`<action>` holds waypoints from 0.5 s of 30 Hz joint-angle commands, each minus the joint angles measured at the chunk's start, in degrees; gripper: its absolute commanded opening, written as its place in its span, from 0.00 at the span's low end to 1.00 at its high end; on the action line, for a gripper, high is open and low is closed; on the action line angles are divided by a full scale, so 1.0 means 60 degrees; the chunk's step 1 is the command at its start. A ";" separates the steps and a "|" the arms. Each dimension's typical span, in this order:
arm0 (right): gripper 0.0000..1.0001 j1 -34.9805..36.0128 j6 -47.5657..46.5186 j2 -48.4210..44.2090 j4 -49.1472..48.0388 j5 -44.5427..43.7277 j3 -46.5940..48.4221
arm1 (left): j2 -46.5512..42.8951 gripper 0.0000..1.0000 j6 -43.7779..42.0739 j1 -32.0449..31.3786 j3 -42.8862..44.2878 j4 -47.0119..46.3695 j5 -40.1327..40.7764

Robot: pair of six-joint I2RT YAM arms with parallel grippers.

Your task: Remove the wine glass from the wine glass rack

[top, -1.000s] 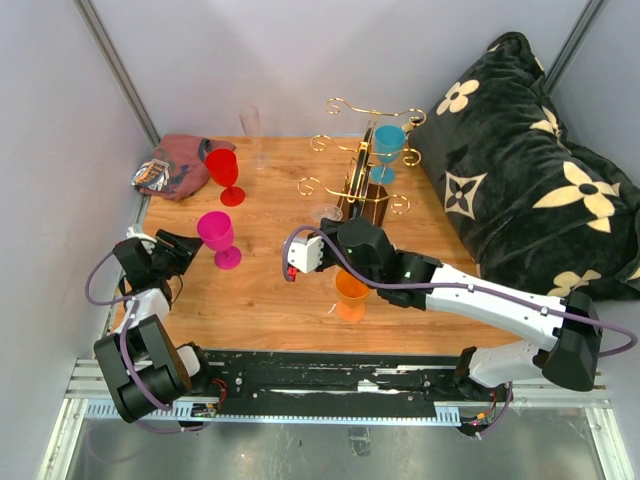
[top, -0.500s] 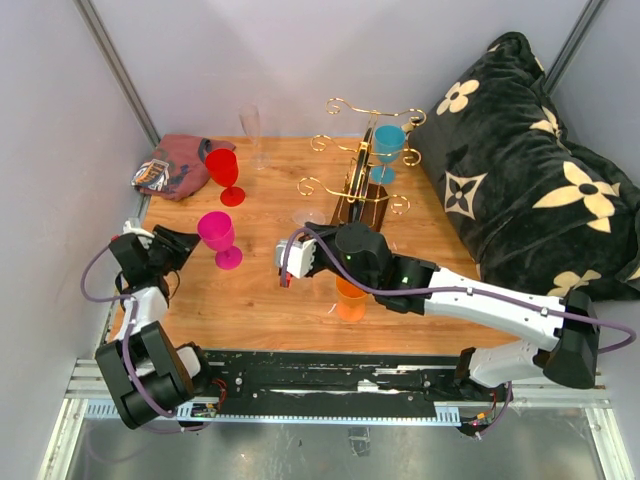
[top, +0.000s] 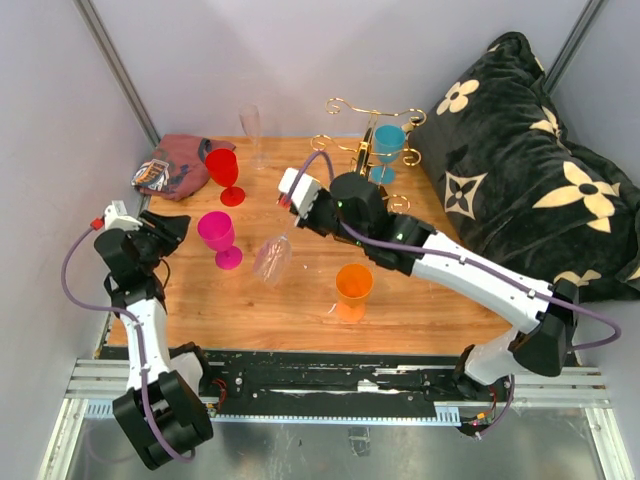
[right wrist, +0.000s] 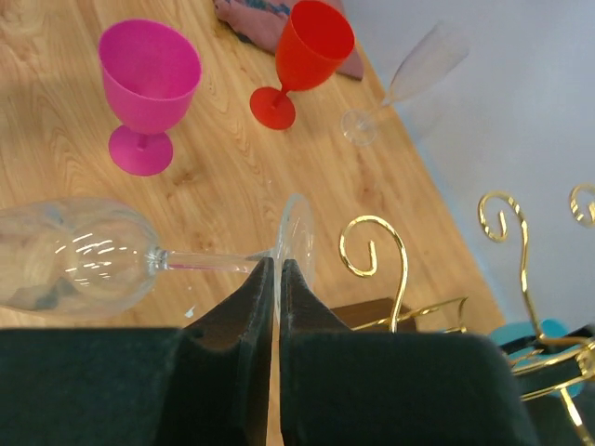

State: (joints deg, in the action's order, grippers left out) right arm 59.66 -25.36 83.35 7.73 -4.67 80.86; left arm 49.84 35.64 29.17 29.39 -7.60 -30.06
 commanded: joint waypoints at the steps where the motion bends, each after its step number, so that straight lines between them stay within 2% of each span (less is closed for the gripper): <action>1: 0.01 -0.1106 0.2991 0.0229 0.0889 0.1451 0.0758 | -0.0419 0.47 0.0228 0.0046 -0.0223 -0.0698 -0.0608; 8: 0.01 -0.2342 0.5497 0.0912 0.1603 0.3299 0.1204 | -0.0100 0.45 0.1517 0.0001 -0.0470 -0.2813 -0.2272; 15: 0.01 -0.2602 0.7246 0.1098 0.1288 0.4535 0.1027 | -0.0152 0.45 0.2093 -0.0555 -0.0377 -0.4046 -0.3120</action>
State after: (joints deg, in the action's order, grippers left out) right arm 45.08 7.70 91.02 18.04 15.09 85.67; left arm 49.43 45.01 27.46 26.87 -23.73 -43.24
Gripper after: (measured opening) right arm 0.034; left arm 0.456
